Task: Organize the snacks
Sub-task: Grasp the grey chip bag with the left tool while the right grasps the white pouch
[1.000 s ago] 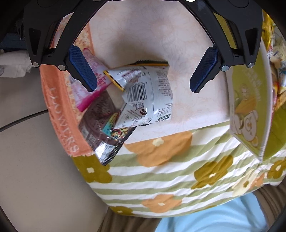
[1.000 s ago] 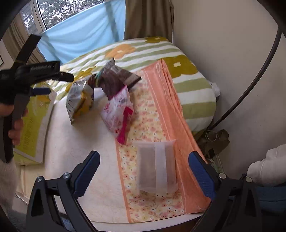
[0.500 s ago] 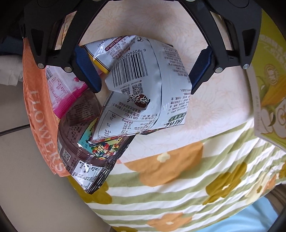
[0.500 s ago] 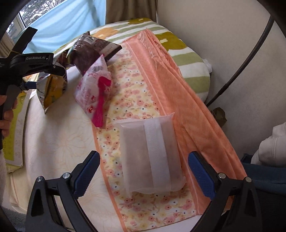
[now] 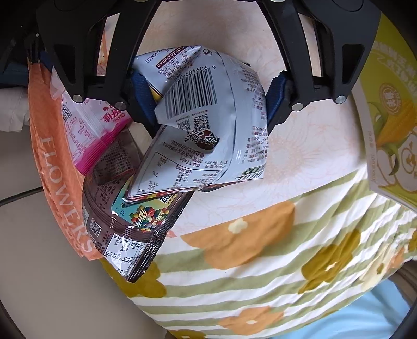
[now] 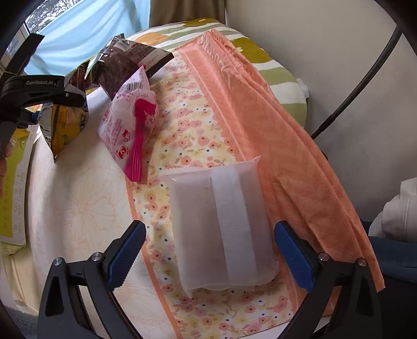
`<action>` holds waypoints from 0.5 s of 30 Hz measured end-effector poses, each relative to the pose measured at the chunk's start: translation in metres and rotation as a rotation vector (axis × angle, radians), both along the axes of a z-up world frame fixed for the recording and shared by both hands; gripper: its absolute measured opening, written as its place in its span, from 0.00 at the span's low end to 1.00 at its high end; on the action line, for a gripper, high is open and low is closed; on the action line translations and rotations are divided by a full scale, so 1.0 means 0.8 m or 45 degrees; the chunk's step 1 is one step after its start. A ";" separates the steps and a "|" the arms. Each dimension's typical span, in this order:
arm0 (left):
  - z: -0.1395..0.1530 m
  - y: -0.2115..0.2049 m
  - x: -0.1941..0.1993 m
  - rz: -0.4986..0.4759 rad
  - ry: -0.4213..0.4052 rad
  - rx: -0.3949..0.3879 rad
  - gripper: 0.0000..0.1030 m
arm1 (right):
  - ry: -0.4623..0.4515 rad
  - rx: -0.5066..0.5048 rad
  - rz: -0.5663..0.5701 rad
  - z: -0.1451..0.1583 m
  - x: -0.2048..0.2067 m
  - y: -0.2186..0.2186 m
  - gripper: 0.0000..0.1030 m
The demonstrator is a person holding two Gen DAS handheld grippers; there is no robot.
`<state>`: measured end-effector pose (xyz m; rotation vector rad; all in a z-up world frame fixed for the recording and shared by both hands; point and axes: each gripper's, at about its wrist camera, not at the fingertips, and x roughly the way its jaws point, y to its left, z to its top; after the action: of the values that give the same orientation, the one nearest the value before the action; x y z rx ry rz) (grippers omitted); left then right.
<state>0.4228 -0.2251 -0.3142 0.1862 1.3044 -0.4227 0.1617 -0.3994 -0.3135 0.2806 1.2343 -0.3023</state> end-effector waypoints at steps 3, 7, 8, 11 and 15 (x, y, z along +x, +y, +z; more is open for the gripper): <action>0.003 0.003 -0.004 -0.001 -0.010 0.006 0.65 | 0.008 -0.007 -0.010 -0.003 0.000 0.000 0.92; 0.001 0.011 -0.012 0.012 -0.006 0.007 0.64 | 0.016 -0.014 -0.012 -0.006 0.002 -0.001 0.90; 0.001 0.013 -0.014 0.016 -0.006 0.005 0.64 | 0.020 -0.022 -0.008 -0.007 0.004 0.000 0.87; 0.001 0.018 -0.021 0.022 -0.009 0.005 0.64 | 0.034 -0.051 0.009 -0.010 0.003 0.003 0.75; 0.002 0.021 -0.026 0.035 -0.011 0.004 0.64 | 0.038 -0.074 0.028 -0.010 -0.002 0.004 0.59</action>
<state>0.4017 -0.2086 -0.3128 0.1727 1.2977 -0.3961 0.1599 -0.3964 -0.3212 0.2134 1.2551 -0.3238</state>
